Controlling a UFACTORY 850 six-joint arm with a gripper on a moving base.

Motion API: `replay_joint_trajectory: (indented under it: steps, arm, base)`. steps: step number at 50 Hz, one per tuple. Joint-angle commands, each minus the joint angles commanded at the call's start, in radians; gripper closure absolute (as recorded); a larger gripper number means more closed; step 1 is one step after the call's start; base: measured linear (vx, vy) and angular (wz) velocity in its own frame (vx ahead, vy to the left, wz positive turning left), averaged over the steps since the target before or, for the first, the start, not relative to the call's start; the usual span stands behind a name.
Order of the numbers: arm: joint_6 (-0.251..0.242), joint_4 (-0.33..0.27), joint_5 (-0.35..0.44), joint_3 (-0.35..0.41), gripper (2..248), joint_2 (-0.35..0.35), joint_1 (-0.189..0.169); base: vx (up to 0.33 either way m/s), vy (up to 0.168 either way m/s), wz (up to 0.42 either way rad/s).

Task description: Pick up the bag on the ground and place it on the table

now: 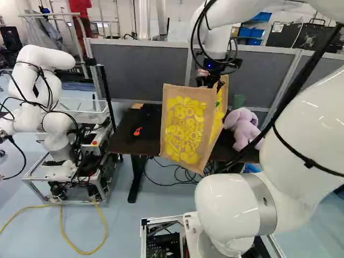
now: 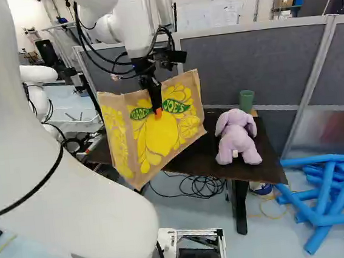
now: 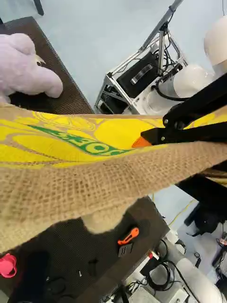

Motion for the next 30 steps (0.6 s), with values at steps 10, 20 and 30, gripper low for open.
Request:
replay_joint_trajectory:
  steps: [10,20,30]
  arm:
    - [0.000,0.000,0.000,0.000,229,0.000,0.000]
    - [0.000,0.000,0.000,-0.017,229,-0.018,0.001]
    - [0.000,0.000,0.000,-0.016,229,-0.018,0.001]
  base:
    - [0.105,0.003,-0.002]
    - [0.060,0.002,-0.003]
    - [0.000,0.000,0.000]
